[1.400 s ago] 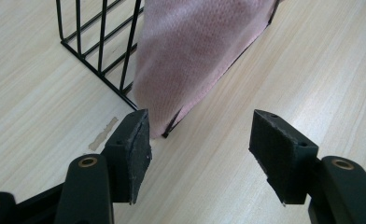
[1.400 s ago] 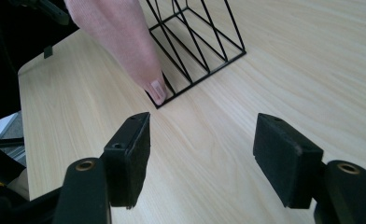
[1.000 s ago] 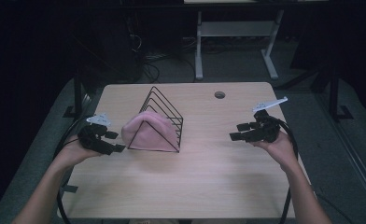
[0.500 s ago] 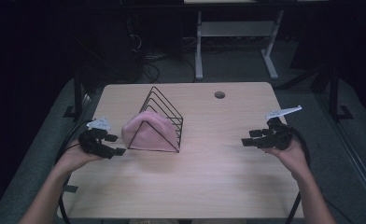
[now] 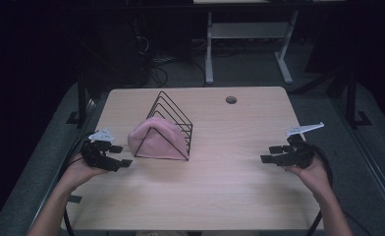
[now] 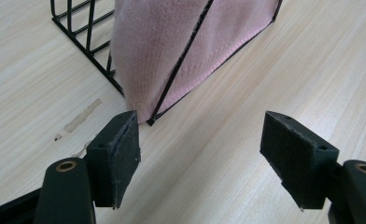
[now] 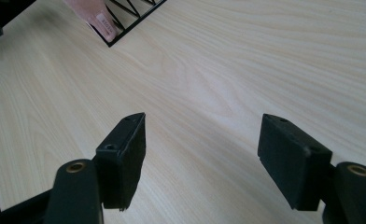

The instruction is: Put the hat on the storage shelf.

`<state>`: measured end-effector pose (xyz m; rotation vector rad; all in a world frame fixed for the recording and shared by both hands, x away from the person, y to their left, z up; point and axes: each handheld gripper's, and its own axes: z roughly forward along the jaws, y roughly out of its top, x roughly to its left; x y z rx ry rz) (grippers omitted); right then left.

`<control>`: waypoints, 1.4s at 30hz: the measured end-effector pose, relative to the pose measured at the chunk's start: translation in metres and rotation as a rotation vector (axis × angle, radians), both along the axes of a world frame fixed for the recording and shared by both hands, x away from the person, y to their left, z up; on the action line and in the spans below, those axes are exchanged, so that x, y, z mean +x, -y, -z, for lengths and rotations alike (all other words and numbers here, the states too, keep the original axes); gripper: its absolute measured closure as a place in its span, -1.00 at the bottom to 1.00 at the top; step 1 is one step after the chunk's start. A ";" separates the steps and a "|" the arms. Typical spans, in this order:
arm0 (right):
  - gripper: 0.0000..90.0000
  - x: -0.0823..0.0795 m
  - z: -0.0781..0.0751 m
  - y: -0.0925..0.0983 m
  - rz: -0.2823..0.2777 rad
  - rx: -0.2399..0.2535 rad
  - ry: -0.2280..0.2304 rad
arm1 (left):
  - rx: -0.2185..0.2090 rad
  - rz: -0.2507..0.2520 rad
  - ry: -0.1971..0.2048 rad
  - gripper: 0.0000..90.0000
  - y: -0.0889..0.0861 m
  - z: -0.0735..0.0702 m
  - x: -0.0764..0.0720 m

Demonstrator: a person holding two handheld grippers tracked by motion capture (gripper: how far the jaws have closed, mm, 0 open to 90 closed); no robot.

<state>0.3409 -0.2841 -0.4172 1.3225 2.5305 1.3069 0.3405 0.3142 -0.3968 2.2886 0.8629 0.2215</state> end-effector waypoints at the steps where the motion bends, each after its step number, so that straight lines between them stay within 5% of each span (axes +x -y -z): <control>1: -0.30 -0.002 0.002 0.001 0.000 0.003 0.000 | -0.002 -0.003 -0.004 -0.37 0.000 0.001 -0.001; 30: -0.33 -0.059 0.034 0.006 -0.011 -0.047 -0.020 | 0.007 -0.020 0.039 -0.37 0.012 0.022 -0.030; 37: -0.39 -0.075 0.039 -0.004 -0.014 -0.050 0.002 | -0.053 -0.057 0.057 -0.39 0.012 0.032 -0.042; 42: -0.39 -0.091 0.042 -0.008 -0.007 0.013 0.023 | -0.042 -0.055 0.070 -0.39 0.012 0.034 -0.048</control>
